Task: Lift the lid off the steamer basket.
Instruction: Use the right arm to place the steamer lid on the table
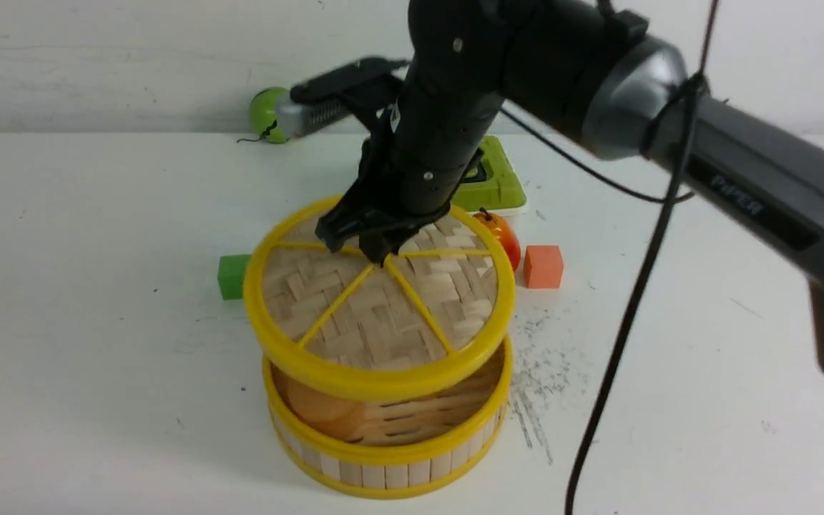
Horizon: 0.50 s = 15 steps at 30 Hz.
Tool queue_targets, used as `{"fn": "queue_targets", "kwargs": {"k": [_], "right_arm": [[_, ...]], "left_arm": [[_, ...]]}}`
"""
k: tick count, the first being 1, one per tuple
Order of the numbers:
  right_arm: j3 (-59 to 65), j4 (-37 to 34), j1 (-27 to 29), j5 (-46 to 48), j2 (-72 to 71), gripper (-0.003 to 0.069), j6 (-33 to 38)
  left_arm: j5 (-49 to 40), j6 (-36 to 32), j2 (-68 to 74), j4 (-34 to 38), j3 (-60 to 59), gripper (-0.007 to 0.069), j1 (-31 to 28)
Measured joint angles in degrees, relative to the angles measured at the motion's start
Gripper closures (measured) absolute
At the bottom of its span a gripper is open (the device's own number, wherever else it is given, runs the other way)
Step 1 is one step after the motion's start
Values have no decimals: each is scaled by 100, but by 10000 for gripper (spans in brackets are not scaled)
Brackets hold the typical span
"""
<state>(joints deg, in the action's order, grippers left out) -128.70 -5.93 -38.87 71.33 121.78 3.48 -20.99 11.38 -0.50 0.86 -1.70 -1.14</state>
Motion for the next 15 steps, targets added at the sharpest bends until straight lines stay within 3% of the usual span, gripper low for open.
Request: {"fn": "queue_targets", "kwargs": {"k": [6, 15], "right_arm": [[385, 523, 135, 19, -1273, 556, 129], [3655, 909, 1928, -14, -3366, 556, -62]], "left_arm": [[0, 0, 0, 0, 0, 385, 0], [0, 0, 0, 0, 0, 385, 0]]}}
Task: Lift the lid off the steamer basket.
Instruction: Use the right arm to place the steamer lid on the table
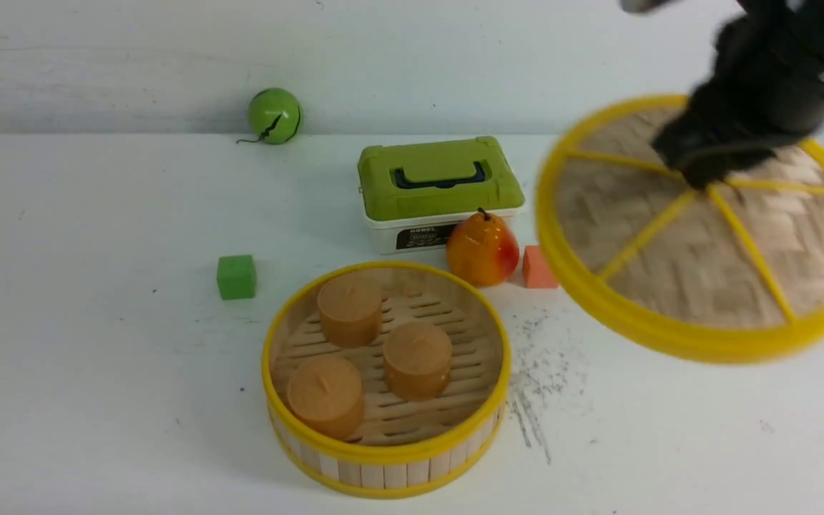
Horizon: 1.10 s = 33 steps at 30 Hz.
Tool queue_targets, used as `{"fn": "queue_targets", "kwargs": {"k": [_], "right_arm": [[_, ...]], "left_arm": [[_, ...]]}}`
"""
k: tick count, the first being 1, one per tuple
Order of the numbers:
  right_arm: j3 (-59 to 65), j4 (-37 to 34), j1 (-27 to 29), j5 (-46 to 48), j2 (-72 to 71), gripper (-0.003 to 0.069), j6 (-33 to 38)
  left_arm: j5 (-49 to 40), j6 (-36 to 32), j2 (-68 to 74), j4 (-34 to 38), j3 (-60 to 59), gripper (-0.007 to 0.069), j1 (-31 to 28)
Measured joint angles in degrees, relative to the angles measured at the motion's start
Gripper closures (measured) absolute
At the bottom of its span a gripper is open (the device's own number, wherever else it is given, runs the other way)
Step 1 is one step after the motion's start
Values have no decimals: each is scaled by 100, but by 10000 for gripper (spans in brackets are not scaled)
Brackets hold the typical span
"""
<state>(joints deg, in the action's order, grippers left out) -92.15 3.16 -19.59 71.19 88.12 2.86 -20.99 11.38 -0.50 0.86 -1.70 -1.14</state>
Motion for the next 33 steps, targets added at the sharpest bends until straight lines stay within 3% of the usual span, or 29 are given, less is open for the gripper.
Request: {"fn": "queue_targets", "kwargs": {"k": [5, 10, 15, 23, 27, 28, 30, 33], "right_arm": [[1608, -216, 637, -1087, -223, 556, -214], [2559, -316, 698, -2382, 53, 556, -225], [2769, -458, 698, -3047, 531, 556, -224], [2770, -534, 698, -3321, 1093, 544, -224], [2770, -534, 698, -3327, 1133, 493, -224], [2770, -557, 698, -3320, 1127, 439, -224], [2770, -632, 698, -3221, 1051, 398, -224], [2788, -805, 698, -2999, 606, 377, -206]], "left_arm": [[0, 0, 0, 0, 0, 385, 0], [0, 0, 0, 0, 0, 385, 0], [0, 0, 0, 0, 0, 385, 0], [2, 0, 0, 0, 0, 385, 0], [2, 0, 0, 0, 0, 385, 0], [2, 0, 0, 0, 0, 385, 0], [2, 0, 0, 0, 0, 385, 0], [2, 0, 0, 0, 0, 385, 0]]}}
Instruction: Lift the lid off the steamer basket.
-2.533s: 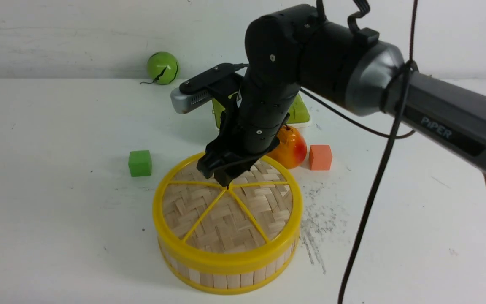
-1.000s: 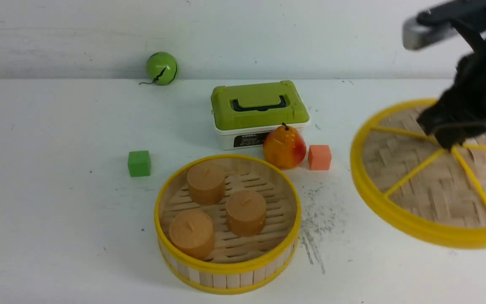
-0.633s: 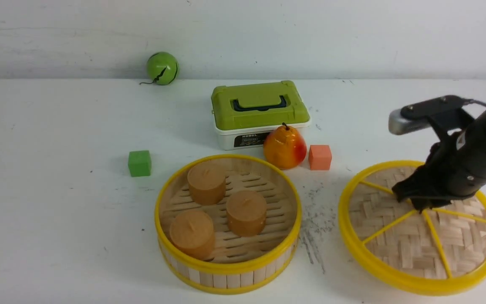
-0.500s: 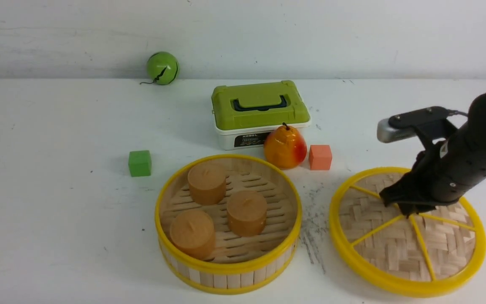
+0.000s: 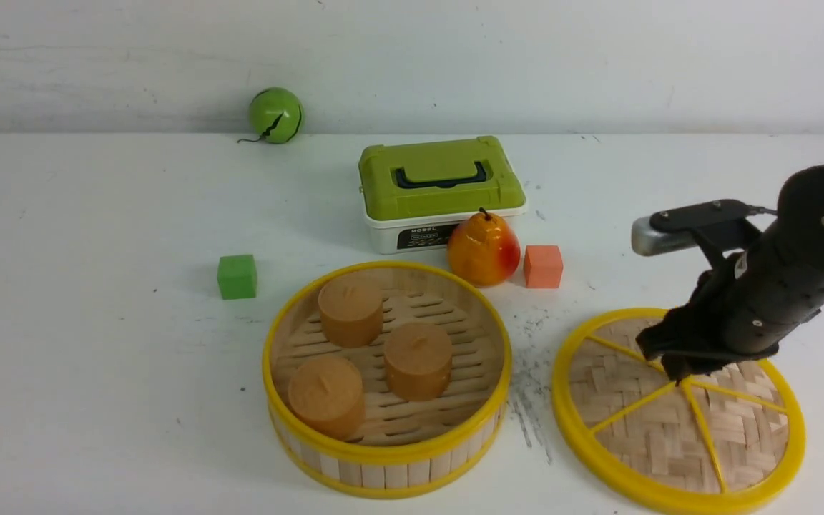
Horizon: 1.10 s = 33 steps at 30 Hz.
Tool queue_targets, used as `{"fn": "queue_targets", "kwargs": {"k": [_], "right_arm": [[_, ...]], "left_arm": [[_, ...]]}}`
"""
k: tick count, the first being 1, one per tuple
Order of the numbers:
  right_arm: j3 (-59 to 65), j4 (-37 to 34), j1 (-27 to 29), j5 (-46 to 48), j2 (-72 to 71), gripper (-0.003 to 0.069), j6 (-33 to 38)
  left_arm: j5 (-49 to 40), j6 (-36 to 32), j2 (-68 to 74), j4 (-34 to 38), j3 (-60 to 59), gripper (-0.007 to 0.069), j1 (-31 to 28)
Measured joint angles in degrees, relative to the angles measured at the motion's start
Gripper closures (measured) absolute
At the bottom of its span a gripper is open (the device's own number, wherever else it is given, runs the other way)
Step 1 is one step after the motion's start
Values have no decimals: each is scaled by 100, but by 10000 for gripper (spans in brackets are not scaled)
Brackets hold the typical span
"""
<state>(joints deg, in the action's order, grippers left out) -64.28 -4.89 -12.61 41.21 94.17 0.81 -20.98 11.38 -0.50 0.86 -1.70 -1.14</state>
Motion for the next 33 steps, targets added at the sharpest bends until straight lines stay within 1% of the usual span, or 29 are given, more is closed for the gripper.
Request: {"fn": "queue_targets", "kwargs": {"k": [1, 3, 5, 7, 8, 9, 10, 12, 13, 15, 17, 23, 33], "right_arm": [[0, -14, 0, 13, -47, 377, 0], [34, -188, 0, 61, -866, 391, 136], [73, -262, 0, 26, -1216, 405, 194], [299, -515, 0, -151, -2375, 456, 432], [299, -515, 0, -151, -2458, 461, 432], [511, -643, 0, -259, -3031, 494, 568], [563, -674, 0, -284, -3278, 503, 612], [967, -816, 0, -443, -4273, 564, 702], [967, -823, 0, -443, -4356, 564, 702], [1440, -847, 0, -564, -5273, 632, 733], [1754, -847, 0, -650, -5907, 673, 733], [2491, -853, 0, -724, -6924, 682, 733], [2708, -889, 0, -479, -7111, 681, 733]], "left_arm": [[0, 0, 0, 0, 0, 385, 0], [0, 0, 0, 0, 0, 385, 0], [0, 0, 0, 0, 0, 385, 0], [0, 0, 0, 0, 0, 385, 0], [0, 0, 0, 0, 0, 385, 0], [0, 0, 0, 0, 0, 385, 0], [0, 0, 0, 0, 0, 385, 0], [-7, 0, 0, 0, 0, 385, 0], [-7, 0, 0, 0, 0, 385, 0], [-7, 0, 0, 0, 0, 385, 0], [-7, 0, 0, 0, 0, 385, 0], [-7, 0, 0, 0, 0, 385, 0], [-7, 0, 0, 0, 0, 385, 0]]}}
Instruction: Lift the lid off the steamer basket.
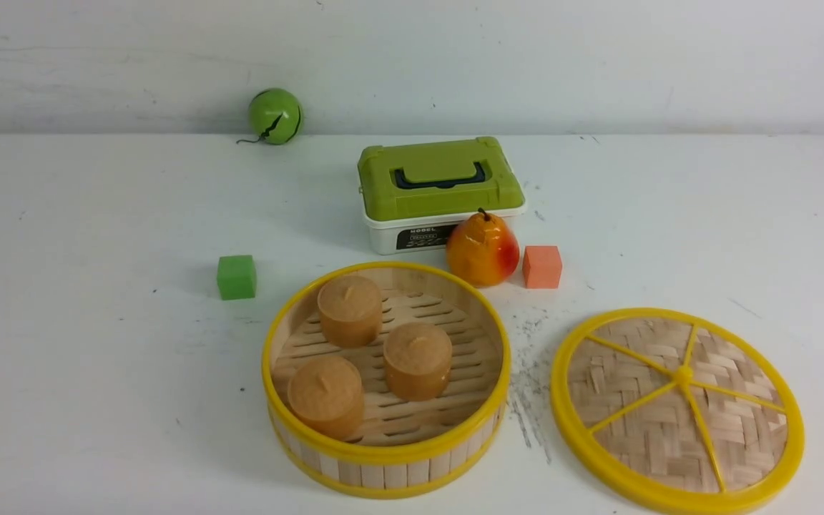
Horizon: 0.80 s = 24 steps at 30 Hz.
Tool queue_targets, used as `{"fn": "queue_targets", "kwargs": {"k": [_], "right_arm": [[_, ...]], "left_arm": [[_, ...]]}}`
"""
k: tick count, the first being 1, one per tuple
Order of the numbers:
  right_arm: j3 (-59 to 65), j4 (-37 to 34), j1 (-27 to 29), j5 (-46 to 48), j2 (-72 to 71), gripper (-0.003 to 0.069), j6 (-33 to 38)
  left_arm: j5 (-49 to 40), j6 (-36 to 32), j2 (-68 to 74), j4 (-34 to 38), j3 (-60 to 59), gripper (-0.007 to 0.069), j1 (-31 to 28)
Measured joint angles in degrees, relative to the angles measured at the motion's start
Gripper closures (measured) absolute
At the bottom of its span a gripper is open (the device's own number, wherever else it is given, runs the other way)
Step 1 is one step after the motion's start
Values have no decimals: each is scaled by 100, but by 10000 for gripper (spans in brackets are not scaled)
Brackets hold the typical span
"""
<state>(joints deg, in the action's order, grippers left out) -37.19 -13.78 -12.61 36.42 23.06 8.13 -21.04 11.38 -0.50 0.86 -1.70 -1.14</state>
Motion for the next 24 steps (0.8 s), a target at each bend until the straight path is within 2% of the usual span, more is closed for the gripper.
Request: {"fn": "queue_targets", "kwargs": {"k": [9, 15, 18, 20, 22, 24], "right_arm": [[137, 532, 0, -128, -11, 681, -7], [1053, 908, 123, -1482, -303, 681, -133], [2080, 1115, 492, -2432, -790, 681, -705], [2418, 1193, 631, -2652, -950, 681, -914], [3181, 1447, 934, -2849, -1465, 681, -1589], [3526, 1599, 1047, -2849, -1766, 681, -1933]], "left_arm": [[-6, 0, 0, 0, 0, 385, 0], [-6, 0, 0, 0, 0, 385, 0], [-11, 0, 0, 0, 0, 385, 0], [-11, 0, 0, 0, 0, 385, 0], [-11, 0, 0, 0, 0, 385, 0], [-11, 0, 0, 0, 0, 385, 0]]}}
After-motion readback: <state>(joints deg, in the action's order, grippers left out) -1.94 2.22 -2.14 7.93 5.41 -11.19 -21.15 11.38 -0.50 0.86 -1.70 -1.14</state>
